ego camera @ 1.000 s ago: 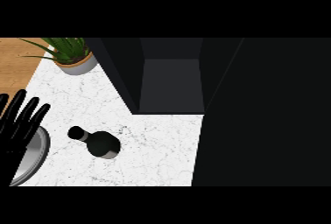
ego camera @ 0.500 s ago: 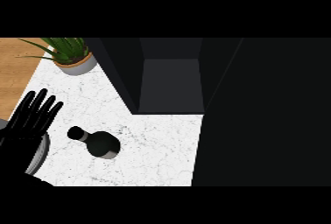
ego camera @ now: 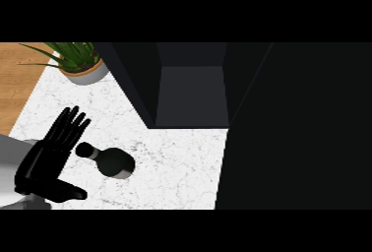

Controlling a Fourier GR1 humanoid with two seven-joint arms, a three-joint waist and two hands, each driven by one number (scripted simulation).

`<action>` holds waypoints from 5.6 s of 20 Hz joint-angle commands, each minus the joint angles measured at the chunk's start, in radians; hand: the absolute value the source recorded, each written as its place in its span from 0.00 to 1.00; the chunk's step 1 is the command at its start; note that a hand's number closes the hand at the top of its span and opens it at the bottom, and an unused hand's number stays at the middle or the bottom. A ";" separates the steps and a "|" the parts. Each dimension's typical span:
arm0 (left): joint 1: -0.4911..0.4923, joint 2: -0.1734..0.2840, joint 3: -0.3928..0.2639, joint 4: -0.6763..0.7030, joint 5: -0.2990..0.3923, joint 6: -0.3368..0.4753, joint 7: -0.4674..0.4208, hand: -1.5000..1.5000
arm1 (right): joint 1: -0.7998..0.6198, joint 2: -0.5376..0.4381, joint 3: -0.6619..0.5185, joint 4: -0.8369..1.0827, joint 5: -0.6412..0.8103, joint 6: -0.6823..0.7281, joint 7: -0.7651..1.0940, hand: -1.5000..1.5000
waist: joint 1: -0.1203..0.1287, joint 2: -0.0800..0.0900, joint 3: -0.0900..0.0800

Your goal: Pick up the wine, place it into the cabinet and close the cabinet

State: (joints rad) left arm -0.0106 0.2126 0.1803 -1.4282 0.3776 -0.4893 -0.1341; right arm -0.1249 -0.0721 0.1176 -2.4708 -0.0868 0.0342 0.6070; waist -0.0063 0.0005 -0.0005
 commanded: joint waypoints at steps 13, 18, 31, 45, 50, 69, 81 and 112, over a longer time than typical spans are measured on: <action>-0.201 0.036 0.000 0.713 -0.280 -0.122 -0.518 0.00 | 0.001 0.032 0.033 -0.099 -0.031 -0.001 0.053 0.00 | -0.010 0.002 -0.002; -0.270 0.009 -0.021 0.865 -0.321 -0.107 -0.618 0.00 | 0.030 0.008 -0.029 -0.076 -0.095 0.036 0.025 0.00 | -0.012 0.003 -0.001; -0.294 -0.012 -0.040 0.999 -0.301 -0.202 -0.683 0.00 | -0.019 0.001 -0.028 -0.108 -0.079 0.025 0.087 0.00 | -0.010 0.001 -0.002; -0.377 -0.076 -0.048 1.052 -0.295 -0.119 -0.751 0.00 | 0.069 0.042 0.025 -0.042 -0.037 0.043 -0.029 0.00 | -0.010 0.003 -0.001; -0.375 -0.058 -0.028 1.038 -0.250 -0.165 -0.708 1.00 | 0.049 0.057 0.077 -0.024 0.022 0.031 -0.015 0.00 | 0.000 0.000 0.000; -0.345 -0.115 0.136 0.997 -0.058 0.116 -0.689 1.00 | 0.133 0.042 0.019 -0.041 -0.020 0.091 -0.076 0.00 | -0.001 0.000 0.000; -0.132 -0.198 -0.011 0.521 -0.025 0.139 -0.449 1.00 | 0.021 0.019 -0.063 -0.046 -0.092 0.063 0.039 0.00 | 0.015 -0.006 0.002; -0.214 -0.213 -0.626 0.467 0.418 0.699 -0.517 1.00 | 0.014 0.019 -0.073 0.004 -0.100 0.093 0.009 0.00 | 0.000 0.001 0.000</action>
State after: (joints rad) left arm -0.1808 0.0002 -0.4573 -1.0803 0.7494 0.2504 -0.5899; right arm -0.0797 -0.0455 0.0665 -2.4411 -0.1333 0.1373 0.5881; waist -0.0075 0.0005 -0.0003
